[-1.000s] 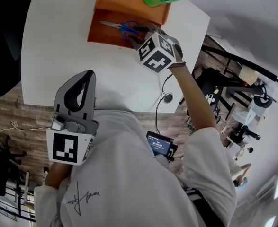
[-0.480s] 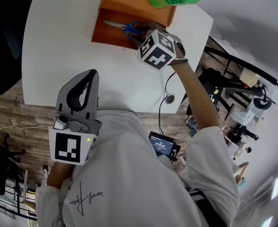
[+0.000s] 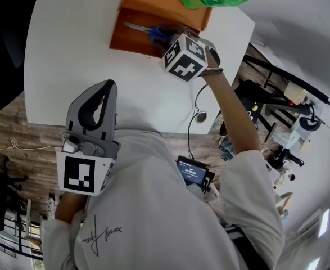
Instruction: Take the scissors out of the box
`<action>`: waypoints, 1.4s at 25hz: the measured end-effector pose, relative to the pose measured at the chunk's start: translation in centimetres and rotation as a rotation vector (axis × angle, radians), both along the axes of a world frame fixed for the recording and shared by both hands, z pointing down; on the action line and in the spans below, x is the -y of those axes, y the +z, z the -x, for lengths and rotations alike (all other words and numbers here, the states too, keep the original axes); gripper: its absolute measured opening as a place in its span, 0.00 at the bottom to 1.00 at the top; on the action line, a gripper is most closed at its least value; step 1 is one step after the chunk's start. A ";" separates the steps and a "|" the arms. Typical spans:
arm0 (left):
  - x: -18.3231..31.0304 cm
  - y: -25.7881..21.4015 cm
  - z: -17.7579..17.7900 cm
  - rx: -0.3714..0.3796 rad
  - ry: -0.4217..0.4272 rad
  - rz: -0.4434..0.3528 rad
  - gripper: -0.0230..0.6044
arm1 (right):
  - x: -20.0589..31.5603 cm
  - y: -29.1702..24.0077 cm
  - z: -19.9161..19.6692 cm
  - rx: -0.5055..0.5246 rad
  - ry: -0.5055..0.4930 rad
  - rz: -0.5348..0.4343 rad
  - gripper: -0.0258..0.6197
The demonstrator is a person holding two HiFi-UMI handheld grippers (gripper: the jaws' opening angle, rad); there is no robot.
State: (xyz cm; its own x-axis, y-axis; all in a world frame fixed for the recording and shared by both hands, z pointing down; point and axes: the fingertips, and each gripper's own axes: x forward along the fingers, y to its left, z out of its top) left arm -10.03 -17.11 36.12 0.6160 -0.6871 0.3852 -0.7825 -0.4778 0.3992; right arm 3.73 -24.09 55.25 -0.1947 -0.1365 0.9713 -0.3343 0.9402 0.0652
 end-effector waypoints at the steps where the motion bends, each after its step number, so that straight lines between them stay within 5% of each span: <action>1: 0.0 0.0 0.0 0.001 0.001 0.002 0.05 | 0.0 0.0 0.0 -0.003 -0.001 0.000 0.25; 35: 0.6 -1.2 2.2 0.000 -0.046 -0.052 0.05 | -1.3 -0.1 1.6 0.010 0.051 0.082 0.19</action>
State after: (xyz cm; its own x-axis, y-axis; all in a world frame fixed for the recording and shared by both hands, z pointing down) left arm -12.23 -17.71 34.93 0.5832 -0.7338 0.3485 -0.8042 -0.4611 0.3749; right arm 2.09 -22.77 55.17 -0.1997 -0.0663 0.9776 -0.3824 0.9239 -0.0155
